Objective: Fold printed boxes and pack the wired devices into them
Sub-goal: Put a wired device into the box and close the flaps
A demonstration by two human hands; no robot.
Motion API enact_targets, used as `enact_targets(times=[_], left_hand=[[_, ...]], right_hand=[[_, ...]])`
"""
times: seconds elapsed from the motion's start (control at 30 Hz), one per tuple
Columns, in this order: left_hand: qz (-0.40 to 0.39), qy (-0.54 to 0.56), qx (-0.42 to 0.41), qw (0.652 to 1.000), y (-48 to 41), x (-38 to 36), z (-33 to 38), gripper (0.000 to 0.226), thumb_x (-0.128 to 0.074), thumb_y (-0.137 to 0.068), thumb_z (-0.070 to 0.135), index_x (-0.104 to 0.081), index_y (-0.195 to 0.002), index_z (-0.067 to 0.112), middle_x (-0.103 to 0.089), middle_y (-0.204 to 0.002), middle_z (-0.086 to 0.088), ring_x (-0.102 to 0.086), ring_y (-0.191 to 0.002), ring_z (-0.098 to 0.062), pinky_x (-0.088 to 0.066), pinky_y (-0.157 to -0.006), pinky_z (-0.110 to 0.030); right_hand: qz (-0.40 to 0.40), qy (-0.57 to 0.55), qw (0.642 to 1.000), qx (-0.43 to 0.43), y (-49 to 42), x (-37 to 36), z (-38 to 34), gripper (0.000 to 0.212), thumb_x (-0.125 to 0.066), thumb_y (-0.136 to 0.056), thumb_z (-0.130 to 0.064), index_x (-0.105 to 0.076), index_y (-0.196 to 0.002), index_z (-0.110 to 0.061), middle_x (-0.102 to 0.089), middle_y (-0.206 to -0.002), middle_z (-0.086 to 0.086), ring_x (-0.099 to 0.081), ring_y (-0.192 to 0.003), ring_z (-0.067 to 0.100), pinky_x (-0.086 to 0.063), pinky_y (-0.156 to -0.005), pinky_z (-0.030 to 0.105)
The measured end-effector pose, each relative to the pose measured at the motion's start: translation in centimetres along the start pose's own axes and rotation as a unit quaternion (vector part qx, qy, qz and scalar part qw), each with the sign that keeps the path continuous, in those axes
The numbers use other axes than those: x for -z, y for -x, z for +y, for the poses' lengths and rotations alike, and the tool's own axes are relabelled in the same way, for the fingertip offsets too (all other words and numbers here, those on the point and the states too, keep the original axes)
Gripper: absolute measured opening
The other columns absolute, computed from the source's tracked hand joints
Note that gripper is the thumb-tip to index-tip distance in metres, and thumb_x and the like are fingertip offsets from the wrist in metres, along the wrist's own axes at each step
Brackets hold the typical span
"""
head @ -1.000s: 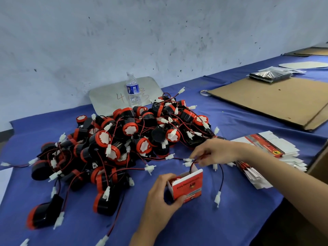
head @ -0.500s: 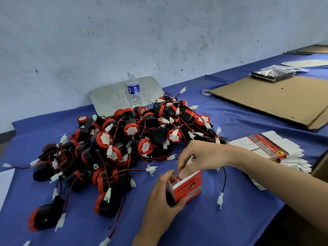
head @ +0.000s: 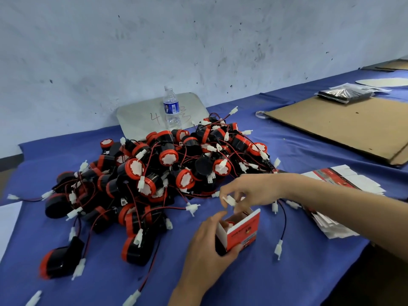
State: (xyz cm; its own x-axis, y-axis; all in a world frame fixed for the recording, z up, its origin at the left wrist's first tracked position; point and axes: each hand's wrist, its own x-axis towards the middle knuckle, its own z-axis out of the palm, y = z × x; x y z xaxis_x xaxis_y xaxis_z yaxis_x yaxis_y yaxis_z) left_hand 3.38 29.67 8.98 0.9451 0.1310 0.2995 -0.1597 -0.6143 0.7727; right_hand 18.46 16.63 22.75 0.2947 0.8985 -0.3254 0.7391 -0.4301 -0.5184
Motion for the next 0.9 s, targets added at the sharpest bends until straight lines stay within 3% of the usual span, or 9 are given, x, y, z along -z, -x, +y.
enact_targets(times=[0.1, 0.23, 0.33, 0.43, 0.53, 0.67, 0.77, 0.9], left_hand=[[-0.001, 0.004, -0.001, 1.000, 0.1, -0.1, 0.1, 0.066, -0.072, -0.077, 0.052, -0.025, -0.123, 0.062, -0.044, -0.122, 0.032, -0.044, -0.116, 0.010, -0.045, -0.093, -0.013], [0.002, 0.018, 0.006, 1.000, 0.0, -0.2, 0.0, 0.066, -0.075, -0.077, 0.047, -0.031, -0.125, 0.054, -0.048, -0.122, 0.028, -0.047, -0.116, 0.007, -0.046, -0.095, -0.019], [-0.006, 0.017, 0.011, 1.000, 0.0, -0.2, 0.0, 0.070, -0.074, -0.079, 0.047, -0.025, -0.127, 0.056, -0.045, -0.123, 0.027, -0.045, -0.117, 0.007, -0.042, -0.096, -0.012], [-0.014, 0.016, 0.013, 1.000, 0.0, -0.1, -0.1, 0.073, -0.073, -0.080, 0.047, -0.020, -0.129, 0.056, -0.046, -0.124, 0.023, -0.046, -0.118, 0.003, -0.041, -0.094, -0.009], [-0.015, 0.015, 0.012, 1.000, -0.1, -0.1, 0.0, 0.074, -0.073, -0.080, 0.044, -0.021, -0.130, 0.056, -0.047, -0.123, 0.023, -0.046, -0.118, 0.003, -0.043, -0.094, -0.011], [-0.011, 0.009, 0.006, 1.000, 0.0, -0.1, 0.1, 0.073, -0.073, -0.080, 0.046, -0.020, -0.129, 0.061, -0.046, -0.125, 0.026, -0.046, -0.119, 0.003, -0.042, -0.094, -0.010], [-0.002, 0.000, -0.005, 1.000, -0.1, -0.1, 0.2, 0.074, -0.072, -0.078, 0.049, -0.018, -0.126, 0.065, -0.044, -0.129, 0.028, -0.044, -0.121, 0.004, -0.043, -0.097, -0.015], [-0.004, -0.010, -0.010, 1.000, 0.0, -0.2, 0.2, 0.075, -0.072, -0.078, 0.050, -0.016, -0.124, 0.067, -0.040, -0.131, 0.029, -0.041, -0.122, 0.006, -0.043, -0.098, -0.016]], right_hand=[[0.001, 0.073, 0.997, 0.032, -0.3, 0.6, -0.1, 0.020, -0.067, -0.089, -0.016, -0.066, -0.109, -0.020, -0.054, -0.076, -0.021, -0.047, -0.072, 0.001, -0.035, -0.067, 0.008], [0.039, 0.125, 0.991, 0.031, -0.5, 0.5, 0.8, 0.025, -0.070, -0.088, -0.025, -0.069, -0.112, -0.020, -0.045, -0.085, -0.009, -0.041, -0.076, 0.000, -0.031, -0.070, 0.017], [0.105, 0.024, 0.994, 0.033, 0.0, 0.4, 0.9, 0.025, -0.071, -0.087, -0.023, -0.072, -0.110, -0.015, -0.053, -0.083, -0.003, -0.051, -0.063, -0.003, -0.038, -0.064, 0.014], [0.125, -0.122, 0.984, 0.030, 0.6, 0.0, 1.1, 0.023, -0.064, -0.092, -0.017, -0.070, -0.113, -0.010, -0.066, -0.092, 0.009, -0.069, -0.062, 0.011, -0.051, -0.065, 0.015], [0.115, -0.203, 0.972, 0.039, 1.0, -0.2, 1.4, 0.018, -0.065, -0.091, -0.011, -0.072, -0.107, -0.015, -0.066, -0.092, -0.013, -0.073, -0.078, 0.018, -0.058, -0.077, 0.025], [0.149, -0.131, 0.979, 0.050, 1.1, -0.7, 2.1, 0.022, -0.075, -0.081, -0.007, -0.057, -0.084, -0.018, -0.071, -0.081, 0.000, -0.072, -0.072, 0.015, -0.058, -0.070, 0.031], [0.143, -0.034, 0.987, 0.061, 0.5, -1.8, 2.7, 0.022, -0.077, -0.080, -0.010, -0.056, -0.078, -0.012, -0.071, -0.076, 0.000, -0.067, -0.069, 0.004, -0.049, -0.064, 0.016], [0.112, 0.151, 0.980, 0.066, -0.2, -1.9, 3.4, 0.024, -0.071, -0.086, -0.016, -0.048, -0.079, -0.014, -0.054, -0.082, -0.003, -0.045, -0.074, 0.004, -0.036, -0.066, 0.015]])
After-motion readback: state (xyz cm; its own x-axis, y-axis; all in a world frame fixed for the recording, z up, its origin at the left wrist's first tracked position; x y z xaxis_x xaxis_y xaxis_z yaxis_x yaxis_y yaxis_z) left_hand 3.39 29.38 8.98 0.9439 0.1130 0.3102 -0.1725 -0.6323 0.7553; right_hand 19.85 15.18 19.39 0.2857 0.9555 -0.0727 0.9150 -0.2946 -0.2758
